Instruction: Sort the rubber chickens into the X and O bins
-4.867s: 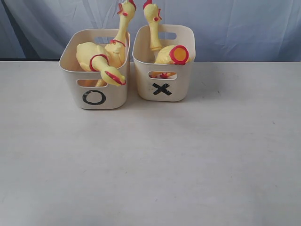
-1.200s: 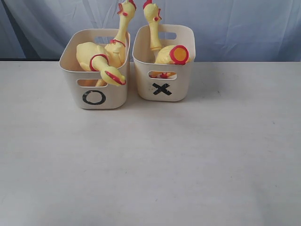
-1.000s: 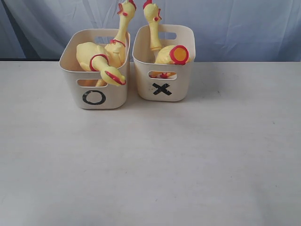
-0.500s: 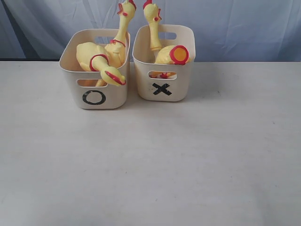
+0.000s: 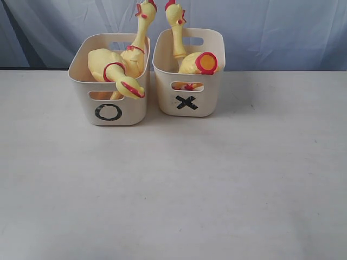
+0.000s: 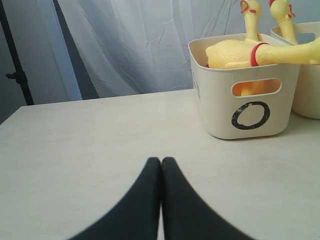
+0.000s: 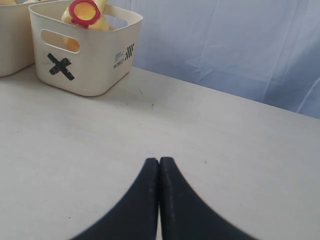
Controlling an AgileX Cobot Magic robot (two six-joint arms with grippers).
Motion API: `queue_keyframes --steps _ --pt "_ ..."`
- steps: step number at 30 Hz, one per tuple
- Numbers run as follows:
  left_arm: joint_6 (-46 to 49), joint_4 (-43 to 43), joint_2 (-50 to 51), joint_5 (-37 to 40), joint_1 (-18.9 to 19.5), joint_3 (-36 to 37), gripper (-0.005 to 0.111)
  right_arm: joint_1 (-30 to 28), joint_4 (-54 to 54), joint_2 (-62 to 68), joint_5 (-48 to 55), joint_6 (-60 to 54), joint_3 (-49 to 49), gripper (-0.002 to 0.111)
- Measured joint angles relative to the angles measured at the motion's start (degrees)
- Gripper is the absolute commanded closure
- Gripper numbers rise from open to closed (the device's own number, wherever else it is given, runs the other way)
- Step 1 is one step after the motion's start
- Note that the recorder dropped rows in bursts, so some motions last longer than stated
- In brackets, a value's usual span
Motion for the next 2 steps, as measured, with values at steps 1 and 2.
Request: queue_keyframes --steps 1,2 --pt "0.00 0.00 0.00 0.00 0.00 0.00 0.107 0.00 0.00 0.00 0.00 0.00 0.00 0.109" --pt "0.00 0.00 0.00 0.00 0.00 0.00 0.107 0.00 0.00 0.00 0.00 0.00 0.00 0.109"
